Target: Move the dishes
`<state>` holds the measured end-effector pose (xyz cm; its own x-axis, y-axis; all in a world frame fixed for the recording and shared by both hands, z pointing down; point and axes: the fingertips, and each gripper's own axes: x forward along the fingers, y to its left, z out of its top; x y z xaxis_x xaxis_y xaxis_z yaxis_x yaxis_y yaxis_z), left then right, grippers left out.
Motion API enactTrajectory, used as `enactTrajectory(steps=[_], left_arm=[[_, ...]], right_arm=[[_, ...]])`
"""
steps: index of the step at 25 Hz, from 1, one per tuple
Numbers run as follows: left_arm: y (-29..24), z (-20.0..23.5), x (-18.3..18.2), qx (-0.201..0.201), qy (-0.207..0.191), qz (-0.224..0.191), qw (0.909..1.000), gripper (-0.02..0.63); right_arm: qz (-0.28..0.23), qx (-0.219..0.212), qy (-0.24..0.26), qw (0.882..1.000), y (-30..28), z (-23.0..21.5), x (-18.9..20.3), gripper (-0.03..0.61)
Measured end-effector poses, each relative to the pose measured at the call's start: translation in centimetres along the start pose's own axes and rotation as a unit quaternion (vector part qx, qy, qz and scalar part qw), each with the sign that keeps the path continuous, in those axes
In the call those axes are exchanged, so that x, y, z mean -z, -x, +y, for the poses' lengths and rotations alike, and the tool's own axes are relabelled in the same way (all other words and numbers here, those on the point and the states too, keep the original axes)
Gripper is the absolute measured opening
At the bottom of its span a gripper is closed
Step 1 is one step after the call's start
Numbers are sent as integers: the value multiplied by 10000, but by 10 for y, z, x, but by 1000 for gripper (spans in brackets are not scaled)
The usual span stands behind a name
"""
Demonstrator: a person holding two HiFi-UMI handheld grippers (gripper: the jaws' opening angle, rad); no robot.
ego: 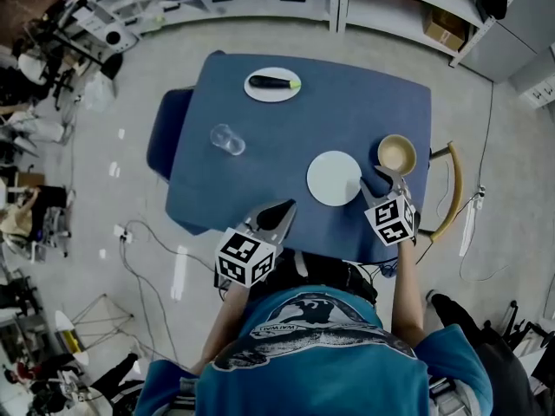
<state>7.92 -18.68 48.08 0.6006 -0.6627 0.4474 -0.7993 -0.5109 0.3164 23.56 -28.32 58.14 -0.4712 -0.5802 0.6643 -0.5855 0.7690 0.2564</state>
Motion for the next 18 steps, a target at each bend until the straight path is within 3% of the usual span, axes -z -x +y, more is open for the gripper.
enactTrajectory(steps=[7, 18], left_arm=[[13, 0, 14, -174, 116, 1, 9998, 12], [59, 3, 37, -381, 201, -159, 9989, 12]], right_arm=[[-408, -739, 377, 9957, -1, 76, -30, 151], [-1074, -1253, 152, 9862, 14, 148, -81, 138]])
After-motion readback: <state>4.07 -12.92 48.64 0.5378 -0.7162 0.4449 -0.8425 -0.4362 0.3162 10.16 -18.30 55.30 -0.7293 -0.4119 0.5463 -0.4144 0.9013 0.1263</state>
